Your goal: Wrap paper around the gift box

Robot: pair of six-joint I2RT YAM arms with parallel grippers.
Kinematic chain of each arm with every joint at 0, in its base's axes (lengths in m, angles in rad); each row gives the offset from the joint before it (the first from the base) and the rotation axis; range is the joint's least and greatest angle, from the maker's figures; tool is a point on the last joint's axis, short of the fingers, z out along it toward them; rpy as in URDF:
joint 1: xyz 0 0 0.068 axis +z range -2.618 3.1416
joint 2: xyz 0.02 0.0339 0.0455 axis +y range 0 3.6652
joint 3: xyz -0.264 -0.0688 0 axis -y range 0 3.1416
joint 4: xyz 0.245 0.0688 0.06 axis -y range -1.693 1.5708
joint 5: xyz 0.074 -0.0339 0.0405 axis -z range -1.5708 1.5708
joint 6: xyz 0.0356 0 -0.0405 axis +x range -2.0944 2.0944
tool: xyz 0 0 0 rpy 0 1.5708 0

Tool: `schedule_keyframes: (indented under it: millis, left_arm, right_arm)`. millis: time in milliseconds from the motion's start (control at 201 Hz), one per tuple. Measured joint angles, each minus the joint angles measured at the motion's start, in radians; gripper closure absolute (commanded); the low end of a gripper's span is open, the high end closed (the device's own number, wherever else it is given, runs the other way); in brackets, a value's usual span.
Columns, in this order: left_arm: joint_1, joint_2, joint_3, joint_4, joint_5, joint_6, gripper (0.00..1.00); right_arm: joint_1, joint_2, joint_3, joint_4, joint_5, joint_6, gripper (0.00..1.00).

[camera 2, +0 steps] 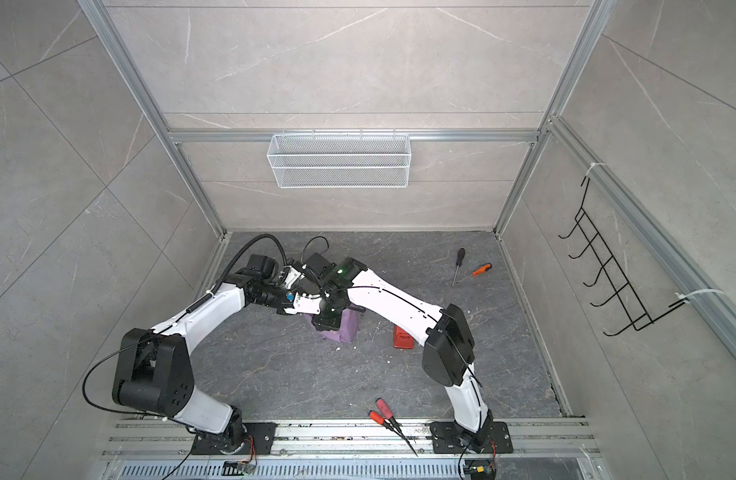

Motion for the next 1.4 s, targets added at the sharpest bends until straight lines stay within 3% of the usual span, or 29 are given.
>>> schedule_keyframes:
  millis: [179,438,896,1026,1245,1400]
  left_arm:
    - [0.025,0.0,0.058,-0.061,0.012,0.035,0.77]
    - [0.053,0.003,0.071,-0.115,0.031,0.103,0.94]
    - [-0.029,0.075,0.053,-0.114,0.056,0.122,0.96]
    - [-0.049,0.079,0.039,-0.09,0.066,0.116,0.96]
    - [-0.055,0.084,0.011,-0.039,0.093,0.094,0.96]
    - [-0.066,0.094,-0.002,-0.011,0.129,0.081,0.97]
  right_arm:
    - [-0.007,-0.014,0.009,0.016,-0.007,-0.034,0.79]
    - [-0.018,-0.013,0.026,-0.07,-0.019,-0.064,0.78]
    - [-0.018,-0.013,0.031,-0.106,-0.029,-0.069,0.78]
    - [-0.018,-0.016,0.034,-0.113,-0.029,-0.062,0.72]
    - [-0.012,-0.053,0.012,-0.073,-0.014,-0.026,0.46]
    - [-0.002,-0.099,-0.047,0.012,0.0,0.001,0.44]
